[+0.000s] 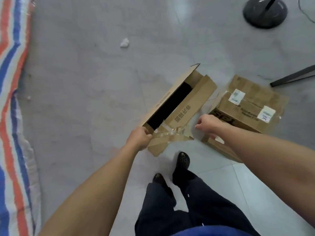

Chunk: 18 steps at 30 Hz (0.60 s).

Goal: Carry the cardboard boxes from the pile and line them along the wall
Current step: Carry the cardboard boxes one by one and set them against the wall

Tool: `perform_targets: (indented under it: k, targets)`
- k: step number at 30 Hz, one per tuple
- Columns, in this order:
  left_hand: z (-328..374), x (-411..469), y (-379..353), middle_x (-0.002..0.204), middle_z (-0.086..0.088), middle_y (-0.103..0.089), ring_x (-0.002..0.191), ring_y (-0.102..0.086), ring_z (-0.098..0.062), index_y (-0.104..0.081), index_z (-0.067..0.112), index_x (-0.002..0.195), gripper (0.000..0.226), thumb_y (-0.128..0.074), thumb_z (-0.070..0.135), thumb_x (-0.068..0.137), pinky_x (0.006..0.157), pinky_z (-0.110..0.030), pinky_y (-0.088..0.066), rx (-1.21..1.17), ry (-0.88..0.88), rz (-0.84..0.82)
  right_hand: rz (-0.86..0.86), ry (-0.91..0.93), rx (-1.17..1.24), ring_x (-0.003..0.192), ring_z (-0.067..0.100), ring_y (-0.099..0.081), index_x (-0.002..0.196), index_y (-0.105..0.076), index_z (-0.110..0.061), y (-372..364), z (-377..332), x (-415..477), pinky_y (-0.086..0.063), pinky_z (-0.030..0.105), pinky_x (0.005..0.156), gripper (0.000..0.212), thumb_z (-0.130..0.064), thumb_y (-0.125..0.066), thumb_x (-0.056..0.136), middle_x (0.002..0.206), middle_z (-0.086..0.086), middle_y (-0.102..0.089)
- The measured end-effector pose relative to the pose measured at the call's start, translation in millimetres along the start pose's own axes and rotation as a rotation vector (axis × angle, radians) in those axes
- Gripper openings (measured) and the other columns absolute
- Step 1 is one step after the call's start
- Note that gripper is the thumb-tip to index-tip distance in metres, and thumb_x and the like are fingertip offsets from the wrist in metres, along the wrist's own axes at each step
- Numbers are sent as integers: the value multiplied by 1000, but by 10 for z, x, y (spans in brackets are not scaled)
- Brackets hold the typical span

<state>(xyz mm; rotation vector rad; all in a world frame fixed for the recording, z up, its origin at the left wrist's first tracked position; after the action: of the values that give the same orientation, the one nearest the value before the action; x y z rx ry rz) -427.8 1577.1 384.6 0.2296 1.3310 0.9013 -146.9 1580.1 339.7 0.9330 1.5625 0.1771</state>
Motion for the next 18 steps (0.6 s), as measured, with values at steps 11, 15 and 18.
perform_targets:
  k: [11, 15, 18]
  targets:
    - [125, 1644, -105, 132, -9, -46, 121, -43, -28, -42, 16, 137, 48, -52, 30, 92, 96, -40, -41, 178, -22, 112, 119, -355, 421, 84, 35, -63, 94, -62, -2, 293, -228, 1786, -57, 41, 73, 35, -36, -68, 88, 97, 18, -64]
    - [93, 2209, -328, 128, -9, -46, 117, -45, -29, -36, 19, 139, 64, -61, 43, 85, 95, -41, -39, 314, -9, 18, 43, -620, 765, 122, 42, -51, 145, -38, 0, -138, -125, 2315, -47, 50, 102, 92, -54, -73, 80, 137, 19, -51]
    - [95, 2574, -570, 125, -9, -46, 113, -47, -30, -35, 20, 136, 61, -60, 43, 85, 92, -41, -39, 334, 28, -22, 40, -708, 857, 131, 44, -44, 150, -31, -1, -480, -109, 2709, -40, 53, 107, 110, -65, -75, 71, 147, 20, -44]
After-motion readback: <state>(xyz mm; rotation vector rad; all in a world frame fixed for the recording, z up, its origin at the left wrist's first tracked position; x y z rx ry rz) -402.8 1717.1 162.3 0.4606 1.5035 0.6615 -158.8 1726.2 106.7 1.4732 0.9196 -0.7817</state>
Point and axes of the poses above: each hand's wrist, its own x-axis towards the middle knuckle, its own y-axis out of the back of the hand, z = x × y, the point moved 5 cm from there along x, towards the middle knuckle
